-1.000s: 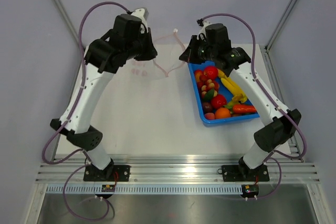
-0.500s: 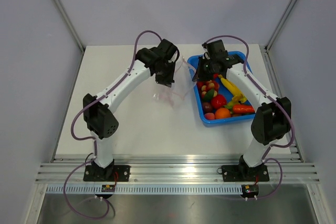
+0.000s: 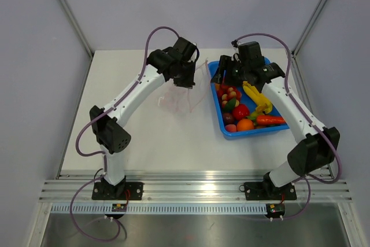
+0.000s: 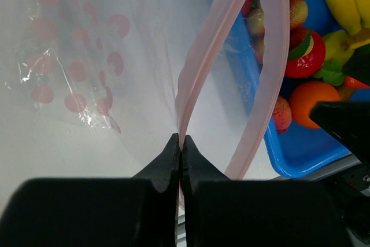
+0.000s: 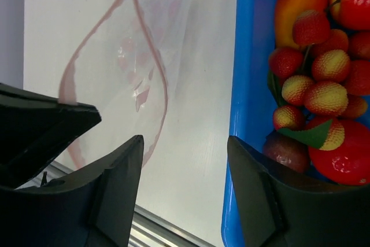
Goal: Place the food in the zip-top bag and seal the zipper
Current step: Open the zipper of the food storage bag, then pick up the fake fruit from the bin.
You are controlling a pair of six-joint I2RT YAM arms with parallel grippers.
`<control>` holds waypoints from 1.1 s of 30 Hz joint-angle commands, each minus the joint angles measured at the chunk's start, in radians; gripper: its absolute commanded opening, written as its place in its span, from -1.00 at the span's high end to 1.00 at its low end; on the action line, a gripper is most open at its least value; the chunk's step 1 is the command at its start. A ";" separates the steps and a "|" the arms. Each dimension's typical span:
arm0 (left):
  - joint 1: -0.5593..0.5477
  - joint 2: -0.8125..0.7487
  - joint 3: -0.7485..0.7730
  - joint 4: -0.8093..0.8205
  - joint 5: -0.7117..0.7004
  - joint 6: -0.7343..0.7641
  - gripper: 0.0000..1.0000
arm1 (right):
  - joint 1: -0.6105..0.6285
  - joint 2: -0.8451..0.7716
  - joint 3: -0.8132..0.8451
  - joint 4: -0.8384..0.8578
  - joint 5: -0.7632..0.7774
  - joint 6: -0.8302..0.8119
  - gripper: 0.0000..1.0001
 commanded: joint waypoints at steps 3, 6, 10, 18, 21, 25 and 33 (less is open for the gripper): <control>-0.011 0.037 0.063 -0.016 -0.033 -0.018 1.00 | -0.047 -0.112 -0.013 0.024 0.147 0.015 -0.46; -0.011 0.038 0.061 -0.017 -0.042 -0.023 1.00 | -0.159 -0.068 -0.020 0.035 0.241 0.046 -0.62; -0.011 0.040 0.061 -0.017 -0.044 -0.029 1.00 | -0.258 0.063 0.040 0.090 0.301 0.052 -0.71; -0.011 0.041 0.061 -0.017 -0.024 -0.024 1.00 | -0.290 0.383 0.252 0.120 0.332 -0.136 -0.98; -0.013 0.043 0.060 -0.017 -0.023 -0.024 1.00 | -0.310 0.426 0.269 0.167 0.332 -0.175 -0.99; -0.011 0.044 0.058 -0.020 -0.020 -0.018 1.00 | -0.322 0.515 0.333 0.167 0.318 -0.221 -0.99; -0.013 0.054 0.060 -0.026 -0.023 -0.013 1.00 | -0.324 0.595 0.408 0.138 0.254 -0.232 -0.96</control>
